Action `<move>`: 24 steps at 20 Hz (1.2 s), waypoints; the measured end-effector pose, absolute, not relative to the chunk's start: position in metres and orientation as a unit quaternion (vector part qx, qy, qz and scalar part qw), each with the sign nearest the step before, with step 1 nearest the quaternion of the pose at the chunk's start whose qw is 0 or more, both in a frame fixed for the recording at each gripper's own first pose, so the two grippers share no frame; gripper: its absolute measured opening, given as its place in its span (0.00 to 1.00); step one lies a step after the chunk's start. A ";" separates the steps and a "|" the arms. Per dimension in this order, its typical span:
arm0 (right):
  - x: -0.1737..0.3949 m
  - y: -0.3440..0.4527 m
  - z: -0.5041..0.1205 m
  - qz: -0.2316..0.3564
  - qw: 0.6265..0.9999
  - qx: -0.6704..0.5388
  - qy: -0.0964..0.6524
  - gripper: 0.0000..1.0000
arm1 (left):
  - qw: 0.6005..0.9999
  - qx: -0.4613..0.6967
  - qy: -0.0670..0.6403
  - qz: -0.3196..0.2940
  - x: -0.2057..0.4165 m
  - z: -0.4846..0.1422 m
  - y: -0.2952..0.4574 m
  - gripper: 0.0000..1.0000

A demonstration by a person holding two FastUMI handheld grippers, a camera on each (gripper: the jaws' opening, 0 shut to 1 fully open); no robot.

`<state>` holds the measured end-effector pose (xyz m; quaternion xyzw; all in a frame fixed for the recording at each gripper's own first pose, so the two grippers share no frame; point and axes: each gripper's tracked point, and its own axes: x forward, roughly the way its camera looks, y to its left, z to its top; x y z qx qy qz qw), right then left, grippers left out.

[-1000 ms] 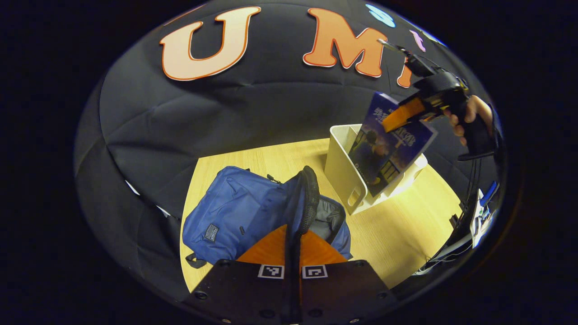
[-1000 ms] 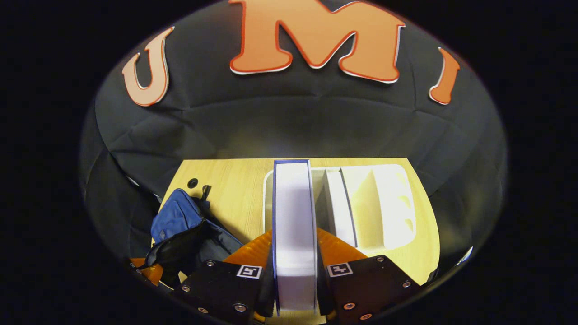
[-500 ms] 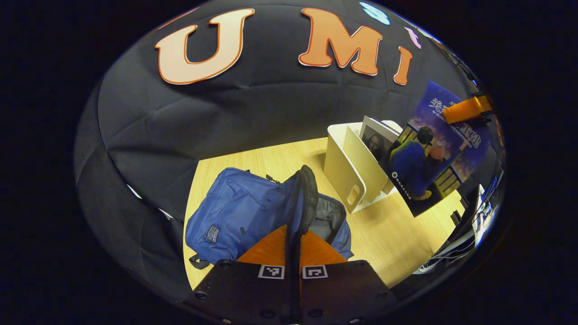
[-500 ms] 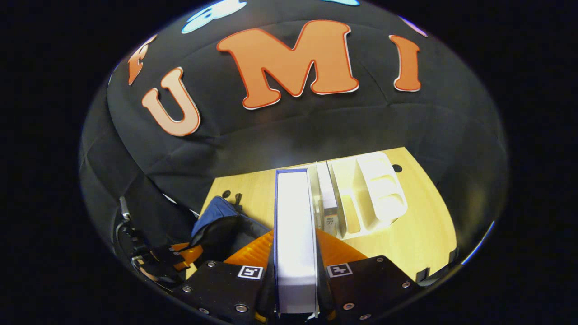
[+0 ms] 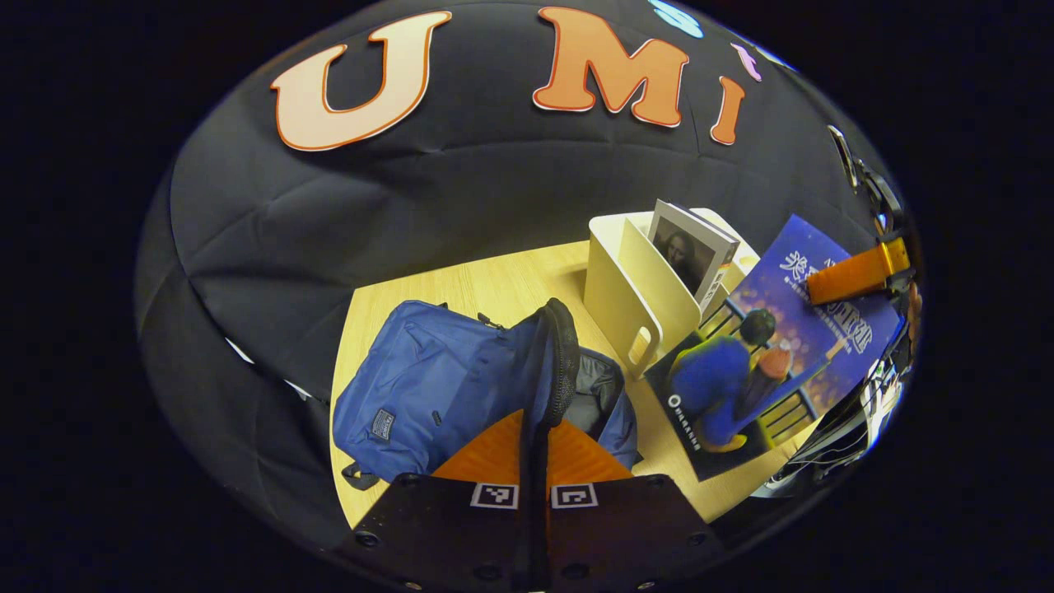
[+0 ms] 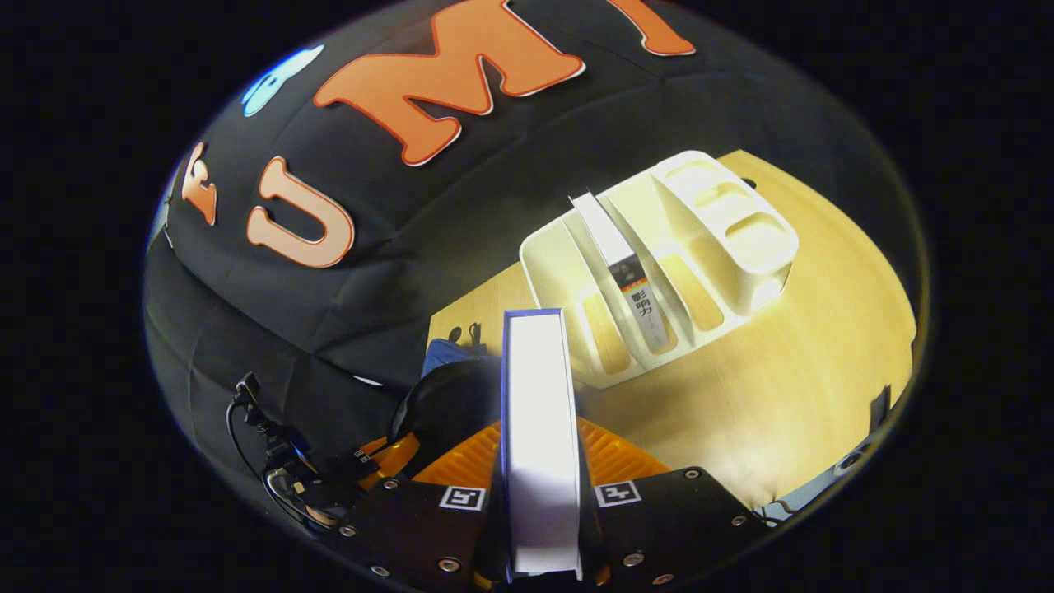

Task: Open the schoolbag, grab two books from the bookshelf and put them into the schoolbag.

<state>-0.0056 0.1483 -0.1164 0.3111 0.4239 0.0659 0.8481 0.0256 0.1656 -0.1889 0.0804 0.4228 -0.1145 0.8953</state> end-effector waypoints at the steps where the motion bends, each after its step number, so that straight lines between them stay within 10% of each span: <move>1: -0.005 0.153 -0.119 0.070 0.842 0.333 0.419 0.33 | 0.896 0.081 0.422 -0.115 0.027 -0.189 0.165 0.00; 24: 0.043 0.269 -0.243 0.037 0.759 0.562 0.327 0.33 | 0.881 0.084 0.455 -0.103 0.044 -0.191 0.159 0.00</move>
